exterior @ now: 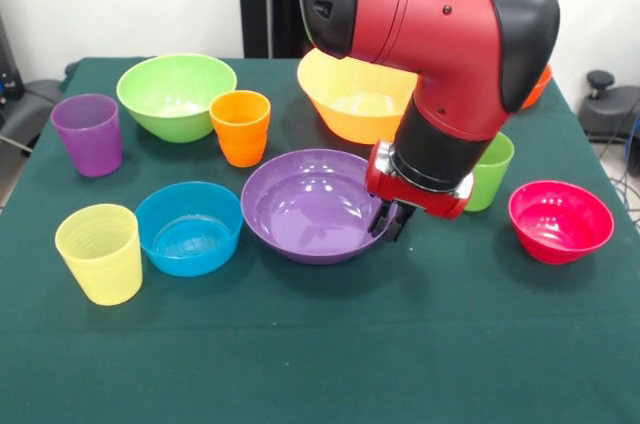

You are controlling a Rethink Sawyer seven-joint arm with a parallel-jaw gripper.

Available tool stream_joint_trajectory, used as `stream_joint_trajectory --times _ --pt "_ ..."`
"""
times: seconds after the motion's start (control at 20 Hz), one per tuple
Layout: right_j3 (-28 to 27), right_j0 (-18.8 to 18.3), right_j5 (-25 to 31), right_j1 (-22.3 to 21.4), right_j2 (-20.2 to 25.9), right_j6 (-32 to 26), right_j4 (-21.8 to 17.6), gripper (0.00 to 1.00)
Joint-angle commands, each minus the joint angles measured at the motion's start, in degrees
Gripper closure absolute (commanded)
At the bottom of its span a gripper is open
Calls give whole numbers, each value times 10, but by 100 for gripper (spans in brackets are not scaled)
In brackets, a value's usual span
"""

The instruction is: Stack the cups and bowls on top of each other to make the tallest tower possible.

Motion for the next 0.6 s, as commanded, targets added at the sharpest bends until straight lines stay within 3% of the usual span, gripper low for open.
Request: stream_joint_trajectory --times 0.05,0.6 --pt "52 -1 -42 28 81 39 0 100" --pt "57 4 -49 25 76 41 -5 100"
